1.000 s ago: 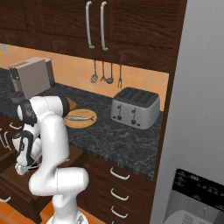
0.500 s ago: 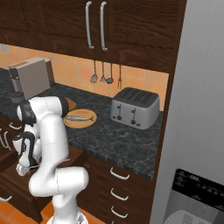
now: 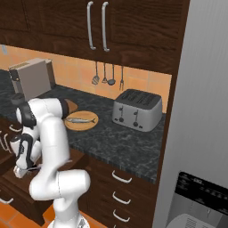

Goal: Pick up the knife from the drawer and place it on the cutting board. Then place the meat from the plate to the cutting board.

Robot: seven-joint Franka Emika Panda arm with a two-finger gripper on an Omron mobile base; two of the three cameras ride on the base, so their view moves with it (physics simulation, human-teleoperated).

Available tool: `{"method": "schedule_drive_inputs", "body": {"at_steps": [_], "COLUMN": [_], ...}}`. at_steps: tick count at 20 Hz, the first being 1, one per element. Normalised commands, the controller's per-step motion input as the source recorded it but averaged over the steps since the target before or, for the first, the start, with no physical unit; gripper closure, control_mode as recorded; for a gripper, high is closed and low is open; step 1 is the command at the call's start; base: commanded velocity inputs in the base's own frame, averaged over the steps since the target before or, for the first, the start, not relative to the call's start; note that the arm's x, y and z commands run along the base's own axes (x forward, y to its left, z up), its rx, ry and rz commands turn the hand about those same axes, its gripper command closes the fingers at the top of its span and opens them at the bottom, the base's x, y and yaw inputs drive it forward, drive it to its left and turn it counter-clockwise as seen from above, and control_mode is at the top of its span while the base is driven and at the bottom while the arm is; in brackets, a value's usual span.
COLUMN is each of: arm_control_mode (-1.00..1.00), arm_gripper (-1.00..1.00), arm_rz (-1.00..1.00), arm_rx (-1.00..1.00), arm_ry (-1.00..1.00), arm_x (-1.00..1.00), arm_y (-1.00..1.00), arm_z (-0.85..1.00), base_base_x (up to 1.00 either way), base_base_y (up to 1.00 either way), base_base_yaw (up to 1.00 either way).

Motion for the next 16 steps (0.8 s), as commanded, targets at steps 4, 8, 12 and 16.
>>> {"method": "schedule_drive_inputs", "body": {"at_steps": [4,8,12,16], "arm_control_mode": [-1.0,-1.0,-1.0,-1.0], "arm_gripper": [1.0,1.0,1.0,1.0], "arm_rz": [0.0,-0.02,-0.01,0.0], "arm_rx": [0.0,0.0,0.0,0.0], "arm_ry": [-0.03,0.0,0.0,0.0], "arm_x": [-0.16,-0.14,-0.12,-0.14], "arm_y": [0.27,0.31,0.34,0.36], "arm_z": [0.53,0.66,0.85,0.97], "base_base_x": [0.0,0.0,0.0,0.0], "base_base_y": [0.0,0.0,0.0,0.0], "base_base_yaw": [0.0,0.0,0.0,0.0]}}
